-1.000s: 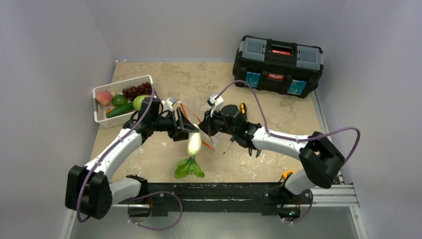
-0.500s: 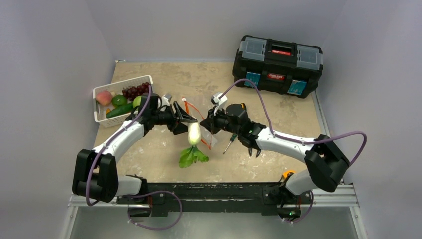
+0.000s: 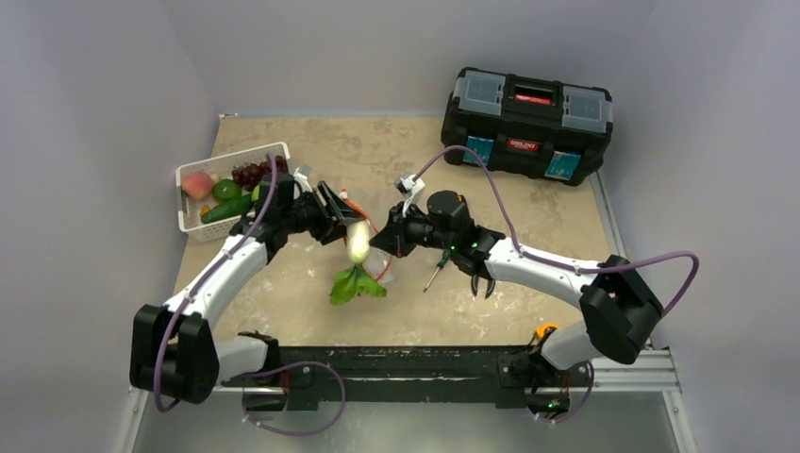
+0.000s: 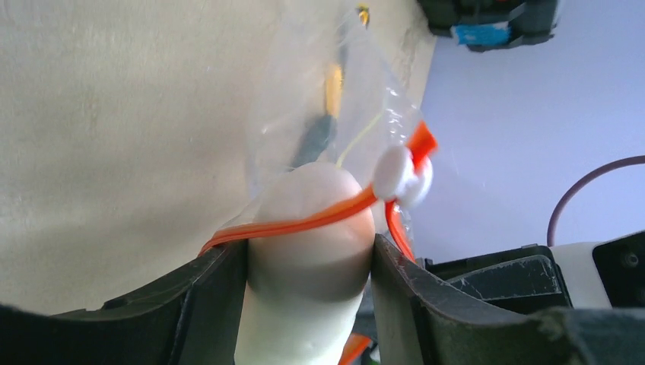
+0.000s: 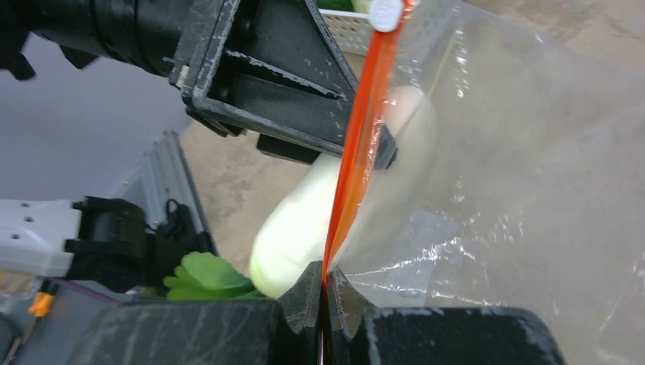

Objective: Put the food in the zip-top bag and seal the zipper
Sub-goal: Place the fake vegetable in the zipper food storage bag.

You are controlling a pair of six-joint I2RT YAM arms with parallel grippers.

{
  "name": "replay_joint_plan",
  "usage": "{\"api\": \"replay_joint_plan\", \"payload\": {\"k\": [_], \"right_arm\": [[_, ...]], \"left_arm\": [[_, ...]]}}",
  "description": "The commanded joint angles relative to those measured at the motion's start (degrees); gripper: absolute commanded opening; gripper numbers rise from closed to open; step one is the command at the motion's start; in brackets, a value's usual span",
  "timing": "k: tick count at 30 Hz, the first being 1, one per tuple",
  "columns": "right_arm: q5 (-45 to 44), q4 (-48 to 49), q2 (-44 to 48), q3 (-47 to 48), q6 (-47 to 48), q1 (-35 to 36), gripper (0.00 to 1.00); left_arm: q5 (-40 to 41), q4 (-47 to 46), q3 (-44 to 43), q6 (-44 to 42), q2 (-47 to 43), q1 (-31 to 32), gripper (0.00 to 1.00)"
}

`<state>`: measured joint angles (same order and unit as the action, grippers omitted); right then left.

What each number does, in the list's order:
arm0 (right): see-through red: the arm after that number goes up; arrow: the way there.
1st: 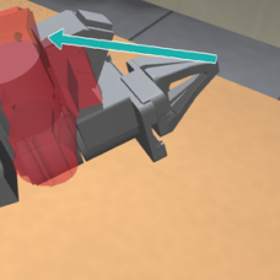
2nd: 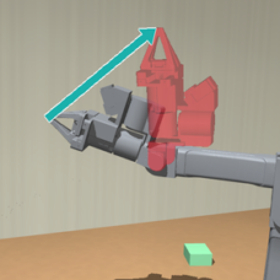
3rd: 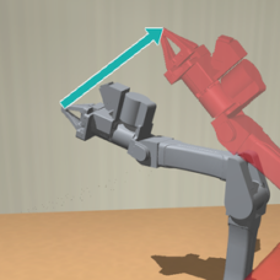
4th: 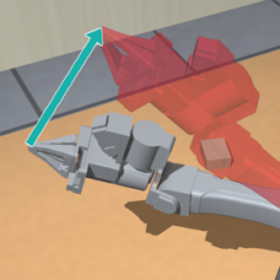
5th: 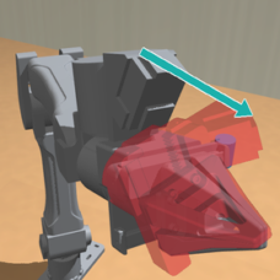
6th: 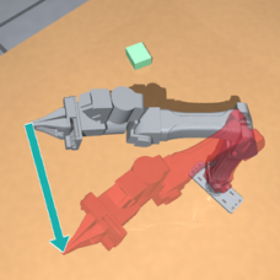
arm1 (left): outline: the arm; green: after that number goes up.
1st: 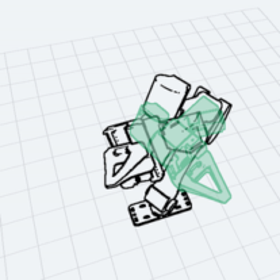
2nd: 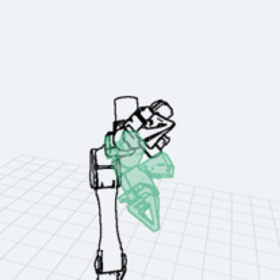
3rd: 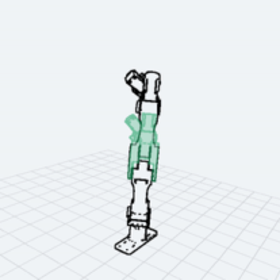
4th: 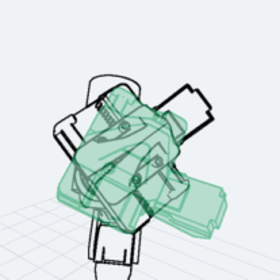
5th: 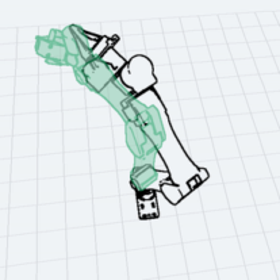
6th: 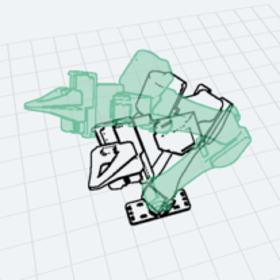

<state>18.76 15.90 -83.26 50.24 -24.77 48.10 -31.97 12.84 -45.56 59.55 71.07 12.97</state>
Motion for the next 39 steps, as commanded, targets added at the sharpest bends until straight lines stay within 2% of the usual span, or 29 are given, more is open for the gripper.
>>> {"api": "replay_joint_plan", "payload": {"k": [1,5,10,15,18,21,23,26,29,33,39], "right_arm": [[10.02,2.84,0.38,5.02,-6.73,1.56,0.0],[12.88,6.51,-0.26,5.32,-11.91,1.65,0.0],[11.75,8.56,-1.77,4.95,-16.54,1.6,0.0],[12.29,13.54,-3.59,3.92,-23.01,1.59,0.0],[13.25,13.86,-4.75,4.09,-24.49,1.37,0.0],[14.12,17.53,-5.34,2.82,-27.34,1.3,0.0],[14.81,20.7,-6.29,2.01,-30.08,1.38,0.0],[16.62,25.86,-7.3,0.17,-33.49,1.27,0.0],[17.51,23.57,-8.16,1.86,-32.26,0.69,0.0],[18.4,23.17,-7.29,2.05,-31.87,-1.16,0.0],[21.48,27.21,-7.78,0.75,-35.4,-4.8,0.0]], "left_arm": [[6.89,-8.46,1.86,2.79,-6.33,1.22,0.0],[11.03,-14.39,5.75,7.95,-9.94,1.7,0.0],[16.18,-9.05,5.19,9.42,-12.99,2.9,0.0],[15.57,-8.96,7.31,12.22,-15.06,2.94,0.0],[15.97,-4.46,6.7,10.82,-16.13,2.8,0.0],[20.82,-1.13,8.37,11.67,-19.02,2.68,0.0],[22.93,-3.67,11.21,14.17,-21.11,2.67,0.0],[21.67,-6.93,11.89,14.55,-20.8,2.63,0.0],[15.41,-9.41,10.41,13.51,-16.41,2.63,0.01],[8.86,-9.47,9.37,9.74,-13.87,2.67,0.16],[4.88,-5.05,9.31,3.83,-17.74,2.63,0.38]]}}
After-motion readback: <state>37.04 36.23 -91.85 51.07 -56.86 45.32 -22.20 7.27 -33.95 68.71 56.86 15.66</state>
